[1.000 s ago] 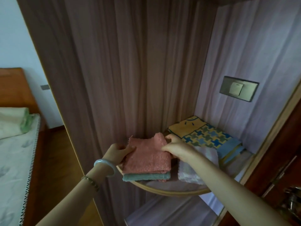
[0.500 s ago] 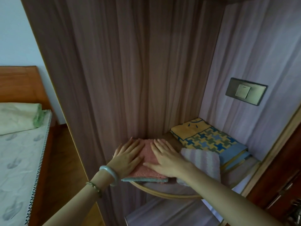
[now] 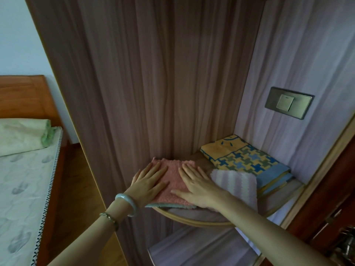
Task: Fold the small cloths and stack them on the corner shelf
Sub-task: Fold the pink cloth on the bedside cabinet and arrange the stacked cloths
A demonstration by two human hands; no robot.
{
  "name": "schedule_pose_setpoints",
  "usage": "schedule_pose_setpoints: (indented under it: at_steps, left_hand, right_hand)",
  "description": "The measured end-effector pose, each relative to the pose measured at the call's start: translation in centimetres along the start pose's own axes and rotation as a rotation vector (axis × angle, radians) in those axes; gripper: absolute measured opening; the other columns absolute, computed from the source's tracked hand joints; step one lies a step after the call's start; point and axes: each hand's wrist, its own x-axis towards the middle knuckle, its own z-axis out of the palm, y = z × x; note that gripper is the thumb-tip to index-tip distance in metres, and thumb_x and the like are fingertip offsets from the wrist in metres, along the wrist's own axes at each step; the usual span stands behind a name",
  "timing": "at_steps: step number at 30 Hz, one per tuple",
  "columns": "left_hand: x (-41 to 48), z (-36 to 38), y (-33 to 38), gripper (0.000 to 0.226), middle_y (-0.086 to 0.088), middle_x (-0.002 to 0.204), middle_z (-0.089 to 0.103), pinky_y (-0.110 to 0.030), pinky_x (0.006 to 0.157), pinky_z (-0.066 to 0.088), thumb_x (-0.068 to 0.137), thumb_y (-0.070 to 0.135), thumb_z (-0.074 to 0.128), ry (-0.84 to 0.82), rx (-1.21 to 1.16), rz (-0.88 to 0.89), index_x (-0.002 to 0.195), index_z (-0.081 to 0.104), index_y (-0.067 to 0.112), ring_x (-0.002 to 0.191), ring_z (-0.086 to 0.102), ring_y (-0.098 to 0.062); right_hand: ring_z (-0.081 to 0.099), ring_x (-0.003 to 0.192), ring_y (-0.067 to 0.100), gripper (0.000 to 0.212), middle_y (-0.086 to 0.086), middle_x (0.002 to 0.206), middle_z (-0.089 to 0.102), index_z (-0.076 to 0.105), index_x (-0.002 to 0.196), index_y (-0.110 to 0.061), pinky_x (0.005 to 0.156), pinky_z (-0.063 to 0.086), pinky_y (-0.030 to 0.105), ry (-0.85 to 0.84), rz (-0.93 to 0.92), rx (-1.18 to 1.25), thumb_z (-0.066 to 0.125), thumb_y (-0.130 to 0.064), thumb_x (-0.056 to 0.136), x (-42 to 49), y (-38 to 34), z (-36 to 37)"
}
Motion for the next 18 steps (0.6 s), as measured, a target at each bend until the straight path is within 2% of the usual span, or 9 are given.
schedule_pose_setpoints:
  at_steps: [2,3,5,7,9,11,13,15,18]
  left_hand:
    - [0.3,-0.3,-0.3,0.072,-0.001,0.152,0.03,-0.038,0.115,0.026,0.09,0.067,0.027,0.036,-0.35,-0.123,0.145,0.035,0.021,0.141,0.026,-0.018]
    - [0.1,-0.7,-0.4,0.069,-0.002,0.143,0.044,-0.039,0.112,0.03,0.086,0.066,0.042,0.062,-0.529,-0.226,0.137,0.046,0.02,0.134,0.038,-0.02]
    - [-0.2,-2.0,-0.4,0.046,-0.002,0.116,0.059,-0.043,0.098,0.046,0.082,0.051,0.061,0.11,-0.799,-0.412,0.116,0.057,0.02,0.108,0.057,-0.019]
    - [-0.5,-3.1,-0.3,0.011,-0.006,0.099,0.06,-0.041,0.083,0.052,0.089,0.025,0.062,0.04,-1.012,-0.57,0.094,0.058,0.017,0.087,0.059,-0.018]
    - [-0.8,-3.8,-0.2,0.004,-0.009,0.092,0.058,-0.035,0.073,0.052,0.091,0.017,0.058,-0.091,-1.077,-0.679,0.087,0.059,0.016,0.082,0.056,-0.019]
    - [-1.1,-4.3,0.1,0.006,-0.009,0.096,0.059,-0.035,0.071,0.053,0.09,0.019,0.061,-0.16,-1.133,-0.74,0.094,0.061,0.015,0.086,0.057,-0.02]
    - [-1.3,-4.1,0.5,0.013,-0.007,0.099,0.061,-0.032,0.069,0.055,0.088,0.021,0.064,-0.172,-1.163,-0.762,0.099,0.059,0.015,0.087,0.059,-0.019]
    - [-1.5,-4.2,1.1,0.01,-0.004,0.095,0.061,-0.029,0.067,0.054,0.087,0.021,0.066,-0.167,-1.165,-0.768,0.092,0.058,0.018,0.084,0.059,-0.017]
    - [-1.2,-4.2,0.9,0.006,-0.005,0.08,0.063,-0.02,0.052,0.047,0.086,0.018,0.068,-0.111,-1.096,-0.745,0.085,0.064,0.014,0.065,0.058,-0.01]
  right_hand:
    - [0.002,0.148,0.016,0.084,0.005,0.161,0.008,0.018,0.152,-0.012,0.12,0.003,0.034,0.066,0.024,0.211,0.035,-0.065,0.09,0.1,0.0,-0.9]
    - [0.018,0.145,0.018,0.073,0.008,0.157,0.024,0.03,0.148,-0.01,0.118,0.014,0.03,0.176,0.053,0.341,0.045,-0.055,0.093,0.2,0.2,-1.3]
    - [0.051,0.121,0.022,0.049,0.011,0.128,0.056,0.054,0.129,-0.007,0.103,0.039,0.029,0.405,0.174,0.493,0.059,-0.038,0.091,0.3,0.9,-2.3]
    - [0.066,0.092,0.025,0.033,0.012,0.098,0.068,0.063,0.106,-0.004,0.084,0.052,0.035,0.383,0.322,0.585,0.063,-0.031,0.087,0.2,1.4,-3.4]
    - [0.07,0.081,0.026,0.023,0.012,0.086,0.069,0.064,0.09,-0.005,0.069,0.059,0.035,0.176,0.381,0.792,0.065,-0.027,0.085,0.0,1.2,-3.9]
    - [0.068,0.088,0.024,0.02,0.011,0.095,0.068,0.064,0.095,-0.006,0.068,0.06,0.034,0.01,0.412,0.952,0.069,-0.023,0.083,-0.3,0.5,-4.0]
    - [0.067,0.091,0.022,0.025,0.01,0.098,0.068,0.063,0.101,-0.008,0.072,0.059,0.036,-0.03,0.425,0.977,0.071,-0.022,0.081,-0.1,0.3,-3.7]
    - [0.066,0.086,0.022,0.032,0.009,0.094,0.068,0.063,0.105,-0.008,0.072,0.058,0.035,-0.026,0.461,1.0,0.072,-0.024,0.079,0.3,0.1,-3.5]
    - [0.066,0.084,0.025,0.034,0.011,0.093,0.068,0.061,0.106,-0.007,0.074,0.056,0.038,-0.022,0.531,1.154,0.074,-0.02,0.078,0.8,0.0,-3.9]
